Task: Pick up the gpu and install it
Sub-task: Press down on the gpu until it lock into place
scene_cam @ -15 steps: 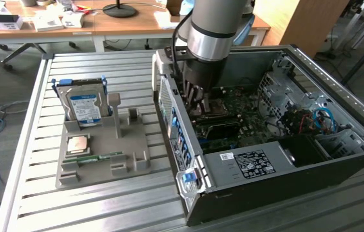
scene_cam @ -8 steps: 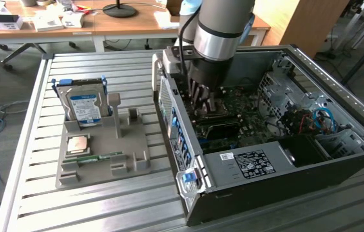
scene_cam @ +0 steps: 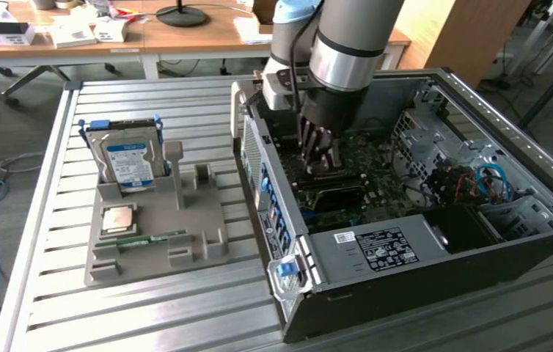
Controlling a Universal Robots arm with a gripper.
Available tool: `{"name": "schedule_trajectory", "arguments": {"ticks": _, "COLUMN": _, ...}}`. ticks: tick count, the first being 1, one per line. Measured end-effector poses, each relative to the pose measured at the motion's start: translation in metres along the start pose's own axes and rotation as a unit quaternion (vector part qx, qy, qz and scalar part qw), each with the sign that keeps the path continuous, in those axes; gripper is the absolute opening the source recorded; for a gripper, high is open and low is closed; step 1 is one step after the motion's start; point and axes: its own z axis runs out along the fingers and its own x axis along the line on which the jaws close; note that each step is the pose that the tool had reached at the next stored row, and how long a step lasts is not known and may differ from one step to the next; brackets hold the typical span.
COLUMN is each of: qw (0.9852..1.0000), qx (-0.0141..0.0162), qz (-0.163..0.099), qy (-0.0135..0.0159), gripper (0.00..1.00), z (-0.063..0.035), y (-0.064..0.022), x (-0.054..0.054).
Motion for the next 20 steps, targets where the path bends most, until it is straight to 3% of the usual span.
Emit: {"name": "schedule_trajectory", "arguments": {"ticks": 20, "qw": 1.0000, "qx": -0.0043, "qz": 0.000, "qy": 0.0001, "gripper": 0.11, "z": -0.0018, "y": -0.0432, "x": -0.001}}
